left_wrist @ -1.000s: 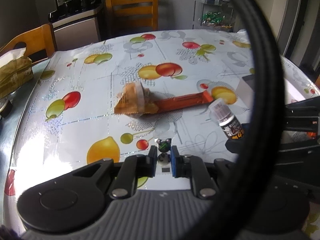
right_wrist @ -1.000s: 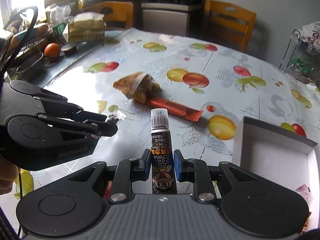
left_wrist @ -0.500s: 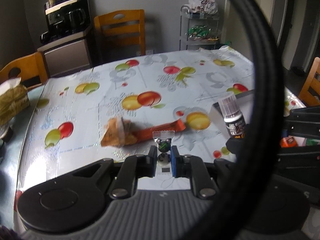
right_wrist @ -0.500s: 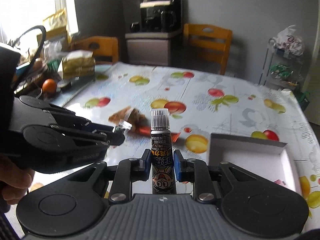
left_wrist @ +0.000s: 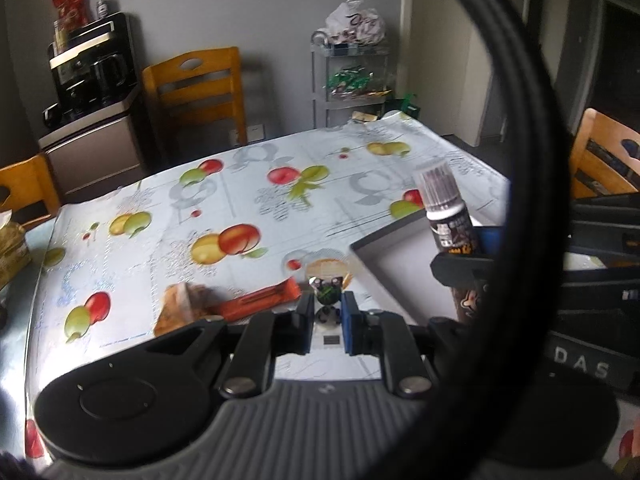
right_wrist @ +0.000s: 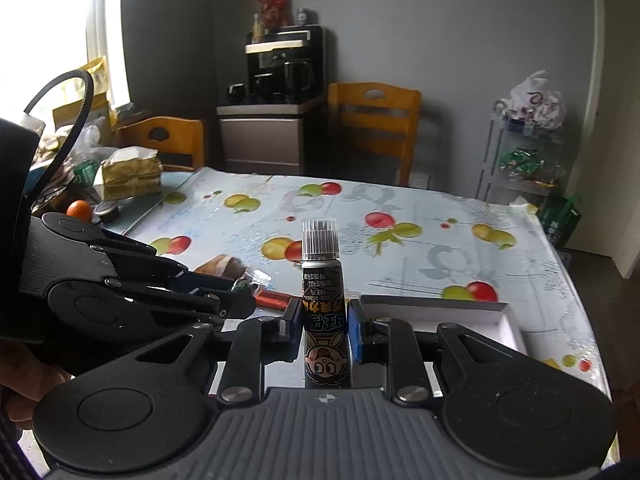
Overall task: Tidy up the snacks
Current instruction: 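Lift the tube and figurine and carry them toward the white tray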
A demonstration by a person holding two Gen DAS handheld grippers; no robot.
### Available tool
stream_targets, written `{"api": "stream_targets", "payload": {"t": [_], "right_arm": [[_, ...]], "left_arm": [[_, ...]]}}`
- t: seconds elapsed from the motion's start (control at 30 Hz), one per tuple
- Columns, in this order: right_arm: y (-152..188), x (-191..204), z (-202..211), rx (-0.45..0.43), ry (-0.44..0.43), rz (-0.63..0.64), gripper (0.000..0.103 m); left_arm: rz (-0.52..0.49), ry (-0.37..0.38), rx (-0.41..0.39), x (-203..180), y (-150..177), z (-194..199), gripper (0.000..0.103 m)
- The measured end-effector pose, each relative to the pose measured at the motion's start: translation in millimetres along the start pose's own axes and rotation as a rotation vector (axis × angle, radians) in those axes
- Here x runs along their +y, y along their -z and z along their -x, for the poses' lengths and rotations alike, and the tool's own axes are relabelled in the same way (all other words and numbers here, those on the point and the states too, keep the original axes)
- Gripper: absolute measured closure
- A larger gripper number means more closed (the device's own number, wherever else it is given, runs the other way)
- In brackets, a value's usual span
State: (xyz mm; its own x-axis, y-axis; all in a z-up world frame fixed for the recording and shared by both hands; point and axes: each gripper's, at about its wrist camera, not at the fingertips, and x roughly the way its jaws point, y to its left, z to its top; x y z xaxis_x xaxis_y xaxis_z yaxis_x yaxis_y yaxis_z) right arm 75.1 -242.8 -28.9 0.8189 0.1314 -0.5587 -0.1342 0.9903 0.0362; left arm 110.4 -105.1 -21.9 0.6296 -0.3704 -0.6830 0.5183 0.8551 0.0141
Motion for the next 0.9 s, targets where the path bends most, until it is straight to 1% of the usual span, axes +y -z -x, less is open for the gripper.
{"api": "stream_targets", "payload": {"t": [0.37,0.9], "right_arm": [[8,-31,26,-0.020,0.079,-0.050,0.078],[23,-66,50,-0.018,0.158,-0.108,0.078]], "left_arm": [[-0.063,0.069,-0.019,-33,-17,1,0.093],[-0.130,0.146,-0.018,-80,-27,-7,0.093]]}}
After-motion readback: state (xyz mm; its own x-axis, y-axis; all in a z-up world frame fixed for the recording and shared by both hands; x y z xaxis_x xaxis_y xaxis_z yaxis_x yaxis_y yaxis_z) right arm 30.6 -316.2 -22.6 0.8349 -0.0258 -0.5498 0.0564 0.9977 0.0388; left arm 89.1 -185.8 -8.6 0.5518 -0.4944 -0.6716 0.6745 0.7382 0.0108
